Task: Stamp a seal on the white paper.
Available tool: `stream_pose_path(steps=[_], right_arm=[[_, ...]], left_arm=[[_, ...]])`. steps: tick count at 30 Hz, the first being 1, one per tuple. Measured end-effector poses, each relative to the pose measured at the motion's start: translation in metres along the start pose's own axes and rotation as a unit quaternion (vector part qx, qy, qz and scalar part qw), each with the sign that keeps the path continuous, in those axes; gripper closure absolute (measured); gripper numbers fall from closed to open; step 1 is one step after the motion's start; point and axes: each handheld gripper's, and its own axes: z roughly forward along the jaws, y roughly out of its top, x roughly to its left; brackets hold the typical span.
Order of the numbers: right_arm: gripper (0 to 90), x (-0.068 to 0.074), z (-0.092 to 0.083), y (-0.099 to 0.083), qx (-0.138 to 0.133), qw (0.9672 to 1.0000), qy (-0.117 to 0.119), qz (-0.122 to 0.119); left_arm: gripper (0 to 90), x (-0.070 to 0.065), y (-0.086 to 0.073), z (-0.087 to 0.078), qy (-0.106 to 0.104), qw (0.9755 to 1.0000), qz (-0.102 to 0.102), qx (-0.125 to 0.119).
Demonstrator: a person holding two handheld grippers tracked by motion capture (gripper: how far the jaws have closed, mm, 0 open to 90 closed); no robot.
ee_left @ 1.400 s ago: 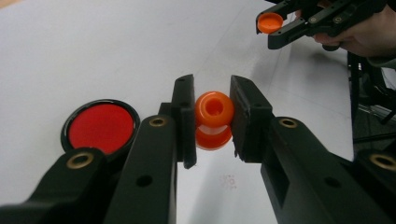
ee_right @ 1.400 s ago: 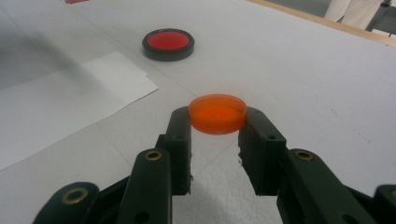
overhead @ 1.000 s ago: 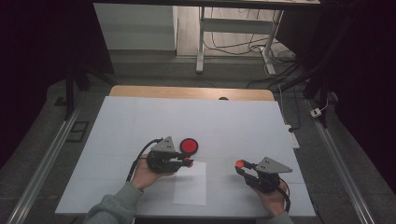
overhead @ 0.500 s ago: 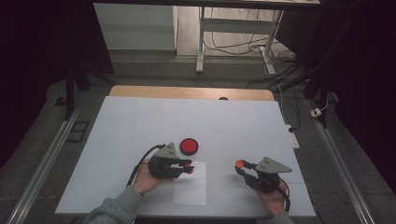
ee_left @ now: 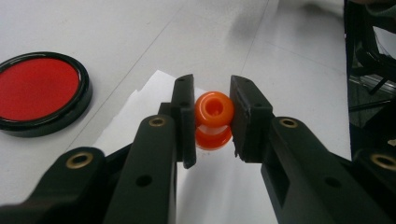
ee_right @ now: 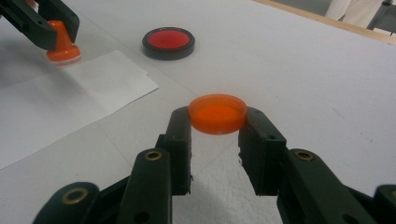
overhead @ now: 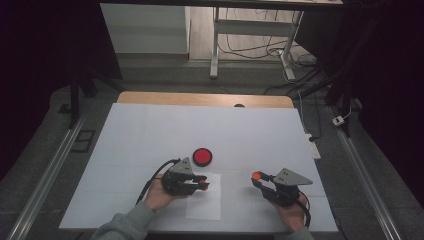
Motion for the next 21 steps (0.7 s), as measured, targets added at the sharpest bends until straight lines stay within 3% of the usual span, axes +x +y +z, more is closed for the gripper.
stream_pose_path(steps=[21], right_arm=[[64.4,0.0,0.001,0.0,0.002,1.0,-0.001,-0.001]], left_arm=[[71.9,0.0,-0.008,0.013,0.004,0.9997,0.002,0.023]])
